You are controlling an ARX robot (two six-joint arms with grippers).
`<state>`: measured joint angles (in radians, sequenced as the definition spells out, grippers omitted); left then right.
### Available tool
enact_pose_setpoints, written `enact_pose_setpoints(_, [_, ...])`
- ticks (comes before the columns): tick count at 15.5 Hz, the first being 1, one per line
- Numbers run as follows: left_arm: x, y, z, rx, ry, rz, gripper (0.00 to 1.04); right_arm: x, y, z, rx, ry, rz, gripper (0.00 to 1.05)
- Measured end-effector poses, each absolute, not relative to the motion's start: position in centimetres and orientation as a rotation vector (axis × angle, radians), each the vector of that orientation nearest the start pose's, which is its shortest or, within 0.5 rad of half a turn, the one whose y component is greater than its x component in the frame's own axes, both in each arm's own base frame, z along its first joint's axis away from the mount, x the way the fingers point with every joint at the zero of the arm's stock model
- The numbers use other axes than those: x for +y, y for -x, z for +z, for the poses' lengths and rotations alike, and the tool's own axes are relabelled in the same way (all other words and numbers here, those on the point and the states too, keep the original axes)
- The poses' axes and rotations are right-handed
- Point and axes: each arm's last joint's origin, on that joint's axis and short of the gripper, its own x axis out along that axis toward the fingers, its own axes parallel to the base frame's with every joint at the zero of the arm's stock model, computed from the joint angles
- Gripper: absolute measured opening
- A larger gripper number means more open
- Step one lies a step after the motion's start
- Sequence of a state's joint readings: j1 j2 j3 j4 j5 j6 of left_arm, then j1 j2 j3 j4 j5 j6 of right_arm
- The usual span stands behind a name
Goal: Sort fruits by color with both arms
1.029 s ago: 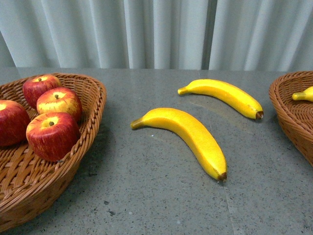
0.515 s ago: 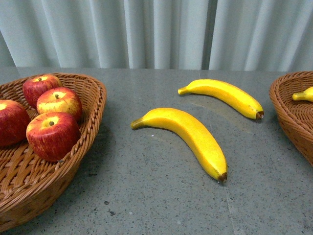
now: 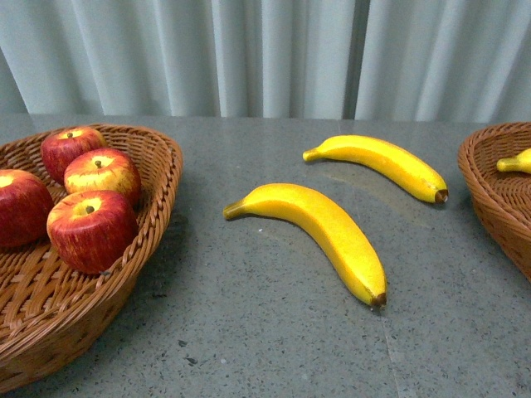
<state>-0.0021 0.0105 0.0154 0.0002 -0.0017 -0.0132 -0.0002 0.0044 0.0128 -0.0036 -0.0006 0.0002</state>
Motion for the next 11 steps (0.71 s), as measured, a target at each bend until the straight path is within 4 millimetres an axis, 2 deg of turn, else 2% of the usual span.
enact_pose_setpoints(5, [-0.01, -9.75, 16.72, 0.0, 0.012, -0.001, 0.01, 0.0, -9.72, 16.71, -0.004, 0.0, 0.0, 0.98])
enact_pose_setpoints(6, [-0.01, -9.75, 16.72, 0.0, 0.013, -0.001, 0.1, 0.0, -9.72, 16.71, -0.004, 0.0, 0.0, 0.98])
enact_pose_setpoints(11, [-0.01, -9.75, 16.72, 0.0, 0.012, -0.001, 0.72, 0.0, -9.72, 16.71, -0.004, 0.0, 0.0, 0.98])
